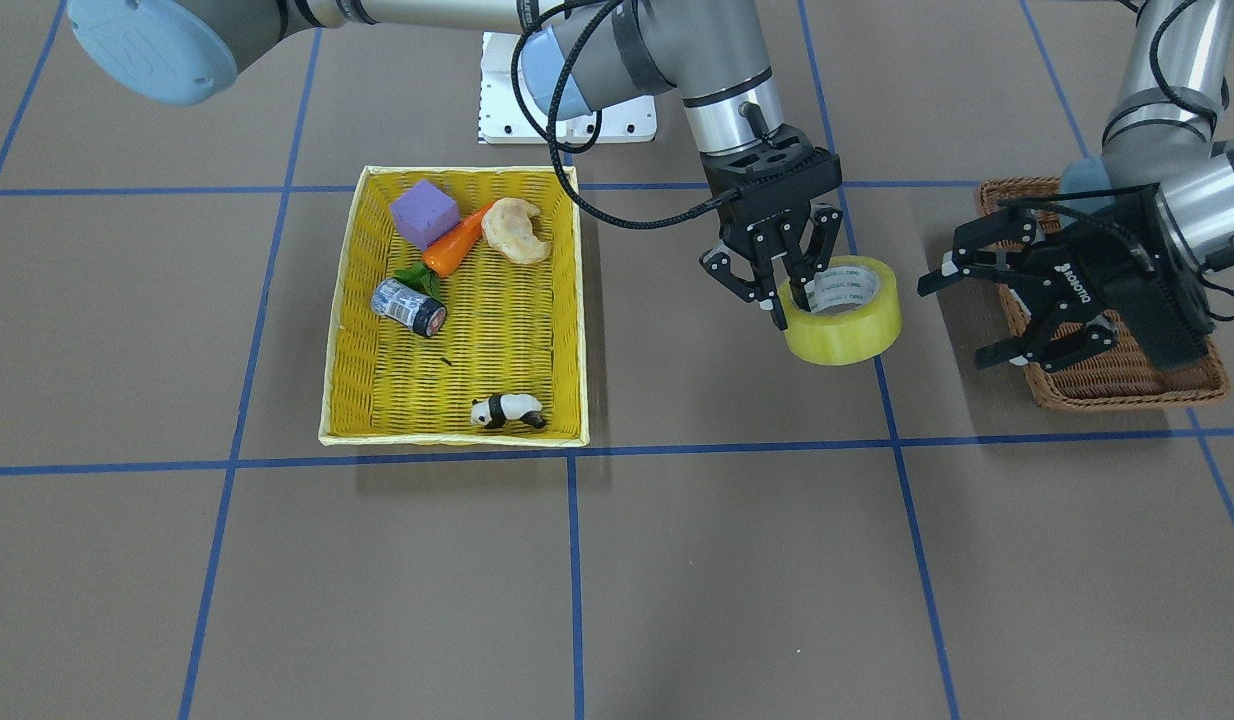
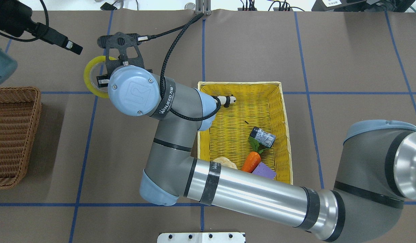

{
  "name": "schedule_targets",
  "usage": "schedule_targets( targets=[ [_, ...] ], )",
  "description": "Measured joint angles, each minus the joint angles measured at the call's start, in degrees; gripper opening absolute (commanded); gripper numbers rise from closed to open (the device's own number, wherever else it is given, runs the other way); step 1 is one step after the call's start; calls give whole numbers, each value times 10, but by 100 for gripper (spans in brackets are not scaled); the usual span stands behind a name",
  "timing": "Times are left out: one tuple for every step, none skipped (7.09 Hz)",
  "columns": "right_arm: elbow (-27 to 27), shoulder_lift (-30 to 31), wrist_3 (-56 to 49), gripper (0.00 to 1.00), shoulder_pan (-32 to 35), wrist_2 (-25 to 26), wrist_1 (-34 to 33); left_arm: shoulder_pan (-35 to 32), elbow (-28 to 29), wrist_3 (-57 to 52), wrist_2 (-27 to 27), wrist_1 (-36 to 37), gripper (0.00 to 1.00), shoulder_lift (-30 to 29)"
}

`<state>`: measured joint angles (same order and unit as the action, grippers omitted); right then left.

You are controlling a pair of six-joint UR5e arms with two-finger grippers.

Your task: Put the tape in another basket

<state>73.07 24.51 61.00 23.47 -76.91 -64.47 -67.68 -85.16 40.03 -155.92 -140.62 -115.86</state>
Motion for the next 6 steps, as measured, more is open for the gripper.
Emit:
schedule_targets(
  targets=[
    [0, 0, 0, 0, -4, 10, 13, 7, 0, 5, 0, -1, 98, -4],
    [0, 0, 0, 0, -7, 15, 24, 14, -1, 7, 0, -1, 98, -5],
    [0, 0, 0, 0, -8, 18, 29, 20, -1, 7, 0, -2, 98, -6],
    [1, 0, 0, 0, -8, 19, 31, 25, -1, 7, -1, -2, 95, -6],
    [1, 0, 0, 0, -9, 19, 32, 27, 0, 7, -1, -5, 65, -5],
    [2, 0, 0, 9, -9, 21, 33, 30, 1, 8, -1, -15, 28, -3]
  ],
)
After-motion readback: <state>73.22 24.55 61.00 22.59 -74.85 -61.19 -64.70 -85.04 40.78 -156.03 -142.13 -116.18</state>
